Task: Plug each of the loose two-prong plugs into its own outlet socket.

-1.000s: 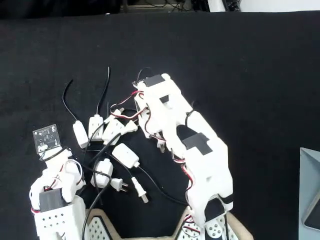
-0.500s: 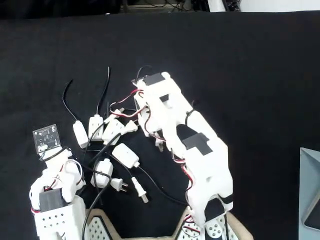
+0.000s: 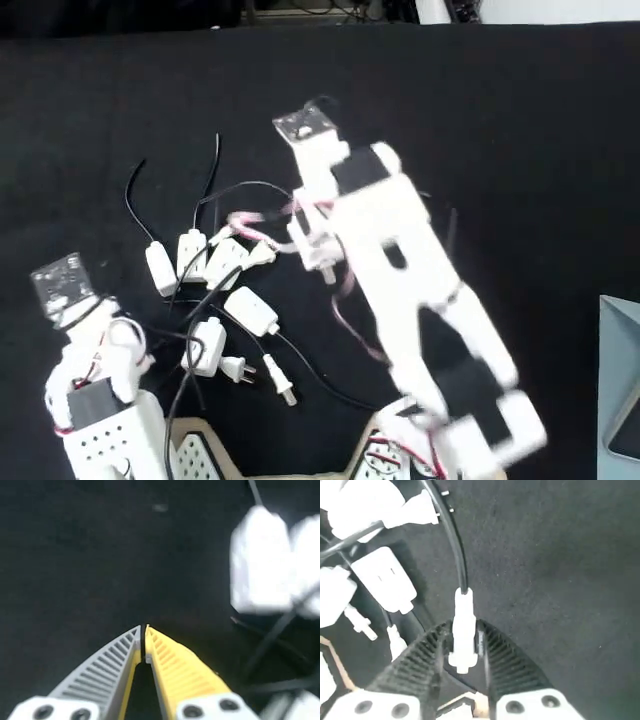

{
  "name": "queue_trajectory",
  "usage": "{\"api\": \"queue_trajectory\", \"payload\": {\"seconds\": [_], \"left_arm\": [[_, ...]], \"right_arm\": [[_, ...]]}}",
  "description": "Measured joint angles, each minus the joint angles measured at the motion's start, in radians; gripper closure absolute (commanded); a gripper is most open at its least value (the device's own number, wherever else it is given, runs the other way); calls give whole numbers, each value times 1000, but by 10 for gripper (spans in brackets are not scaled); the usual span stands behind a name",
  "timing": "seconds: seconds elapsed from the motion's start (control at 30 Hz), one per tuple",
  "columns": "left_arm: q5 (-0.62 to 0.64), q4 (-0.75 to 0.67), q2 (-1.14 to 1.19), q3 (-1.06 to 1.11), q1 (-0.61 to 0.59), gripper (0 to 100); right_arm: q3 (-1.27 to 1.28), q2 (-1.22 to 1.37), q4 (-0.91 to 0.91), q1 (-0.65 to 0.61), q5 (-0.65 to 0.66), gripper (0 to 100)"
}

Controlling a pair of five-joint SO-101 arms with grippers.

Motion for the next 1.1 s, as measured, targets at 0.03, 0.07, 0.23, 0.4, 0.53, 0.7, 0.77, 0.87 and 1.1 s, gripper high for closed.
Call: {"api": "queue_trajectory", "payload": {"seconds": [0.03, 0.07, 0.23, 0.4, 0.53, 0.7, 0.77, 0.87, 1.1], "left_arm": [[0, -15, 0, 0, -21, 970], [0, -28, 0, 0, -37, 970], [0, -101, 0, -8, -51, 971], [0, -118, 0, -75, 15, 971], [0, -141, 0, -149, 164, 971], [0, -272, 0, -180, 348, 971], [0, -358, 0, -180, 377, 971], [0, -516, 0, -163, 436, 971], [3, -835, 5, -6, 585, 971]], "right_arm": [[52, -60, -26, 0, 0, 987], [107, -124, -57, 0, 0, 987], [391, -431, -227, 0, 0, 987], [592, -689, -364, 0, -2, 987], [674, -833, -436, 0, -2, 987], [727, -913, -509, 0, -2, 987], [741, -919, -540, 0, -2, 987], [764, -925, -583, -34, -2, 987], [795, -925, -605, -226, -2, 987]]}}
